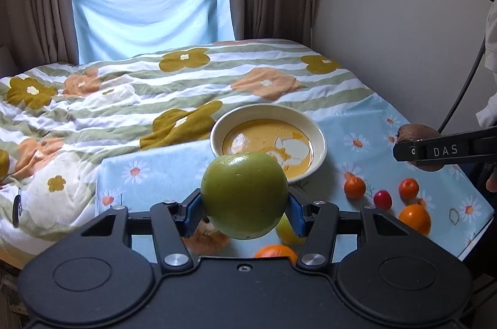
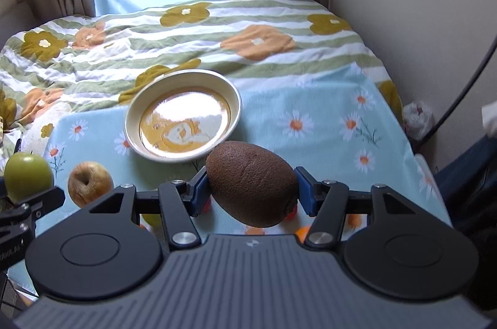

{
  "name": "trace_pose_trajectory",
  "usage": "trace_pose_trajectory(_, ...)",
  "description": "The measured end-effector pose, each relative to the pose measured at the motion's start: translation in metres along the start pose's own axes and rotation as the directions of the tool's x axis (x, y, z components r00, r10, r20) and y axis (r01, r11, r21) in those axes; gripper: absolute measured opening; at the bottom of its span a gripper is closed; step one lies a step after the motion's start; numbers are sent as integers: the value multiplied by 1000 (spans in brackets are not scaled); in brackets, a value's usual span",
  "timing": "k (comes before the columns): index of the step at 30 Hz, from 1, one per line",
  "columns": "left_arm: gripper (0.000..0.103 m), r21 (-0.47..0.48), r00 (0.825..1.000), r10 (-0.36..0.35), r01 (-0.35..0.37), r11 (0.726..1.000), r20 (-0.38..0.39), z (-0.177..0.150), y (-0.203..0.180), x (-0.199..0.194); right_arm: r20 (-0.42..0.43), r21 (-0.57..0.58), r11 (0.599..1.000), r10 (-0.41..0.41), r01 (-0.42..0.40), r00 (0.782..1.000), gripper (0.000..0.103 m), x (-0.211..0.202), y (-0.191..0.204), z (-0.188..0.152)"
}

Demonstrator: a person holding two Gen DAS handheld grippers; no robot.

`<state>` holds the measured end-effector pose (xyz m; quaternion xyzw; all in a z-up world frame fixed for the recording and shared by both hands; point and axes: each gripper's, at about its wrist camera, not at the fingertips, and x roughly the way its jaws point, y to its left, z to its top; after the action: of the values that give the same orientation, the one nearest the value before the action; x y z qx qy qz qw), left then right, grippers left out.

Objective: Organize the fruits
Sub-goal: 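Carry the green apple into the white bowl and release it while the right tool carries the kiwi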

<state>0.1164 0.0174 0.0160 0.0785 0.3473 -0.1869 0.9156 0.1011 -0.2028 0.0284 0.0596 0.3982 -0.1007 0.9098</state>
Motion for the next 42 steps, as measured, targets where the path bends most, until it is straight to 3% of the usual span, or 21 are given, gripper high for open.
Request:
trace_pose_trajectory(10,59,-33,999,30,-29,999,34,62,-14,34,32,-76,994,75,-72,997,72,24,-14,63)
trace_pose_trajectory(19,59,-66,995,95,-96,993,-10,94,-18,101,1,-136,977,163,-161,987,72,91,-13,112)
trace_pose_trajectory(32,59,-39,981,130,-137,990,-141,93,-19,224,-88,-170,960,211,-223,974,72,189,-11,138)
trace_pose_trajectory(42,59,-12,966,127,-133,991,-225,82,-24,277,-121,-169,956,221,-240,968,72,220,-15,142)
